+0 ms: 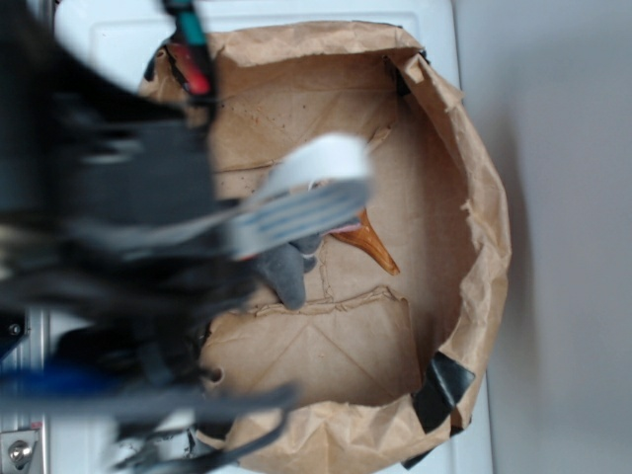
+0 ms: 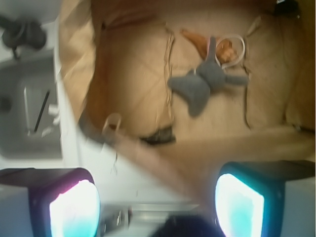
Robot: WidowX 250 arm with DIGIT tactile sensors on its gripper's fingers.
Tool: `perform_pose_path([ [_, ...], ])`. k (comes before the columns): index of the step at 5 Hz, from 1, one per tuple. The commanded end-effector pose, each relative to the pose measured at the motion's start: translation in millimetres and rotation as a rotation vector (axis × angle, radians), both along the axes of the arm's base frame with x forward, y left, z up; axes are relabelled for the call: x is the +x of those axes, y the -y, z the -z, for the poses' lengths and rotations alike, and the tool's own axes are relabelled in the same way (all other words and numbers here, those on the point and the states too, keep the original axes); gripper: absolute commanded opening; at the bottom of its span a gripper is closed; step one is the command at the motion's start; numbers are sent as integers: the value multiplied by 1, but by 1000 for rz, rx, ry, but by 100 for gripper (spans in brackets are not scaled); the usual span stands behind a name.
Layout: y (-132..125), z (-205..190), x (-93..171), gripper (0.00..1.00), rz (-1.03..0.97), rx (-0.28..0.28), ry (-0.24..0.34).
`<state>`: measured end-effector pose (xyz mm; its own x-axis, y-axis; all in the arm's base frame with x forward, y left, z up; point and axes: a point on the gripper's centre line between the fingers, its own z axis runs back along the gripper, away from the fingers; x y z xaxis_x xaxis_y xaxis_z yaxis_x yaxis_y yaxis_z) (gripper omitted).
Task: Grab the gray animal.
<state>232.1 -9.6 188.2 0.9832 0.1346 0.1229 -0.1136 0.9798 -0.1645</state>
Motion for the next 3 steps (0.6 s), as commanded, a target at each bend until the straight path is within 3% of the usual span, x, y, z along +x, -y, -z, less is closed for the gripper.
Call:
perform_pose_path([
  [1, -3, 30, 37, 100, -189, -74, 41],
  [3, 3, 41, 45, 100, -222, -66, 44],
])
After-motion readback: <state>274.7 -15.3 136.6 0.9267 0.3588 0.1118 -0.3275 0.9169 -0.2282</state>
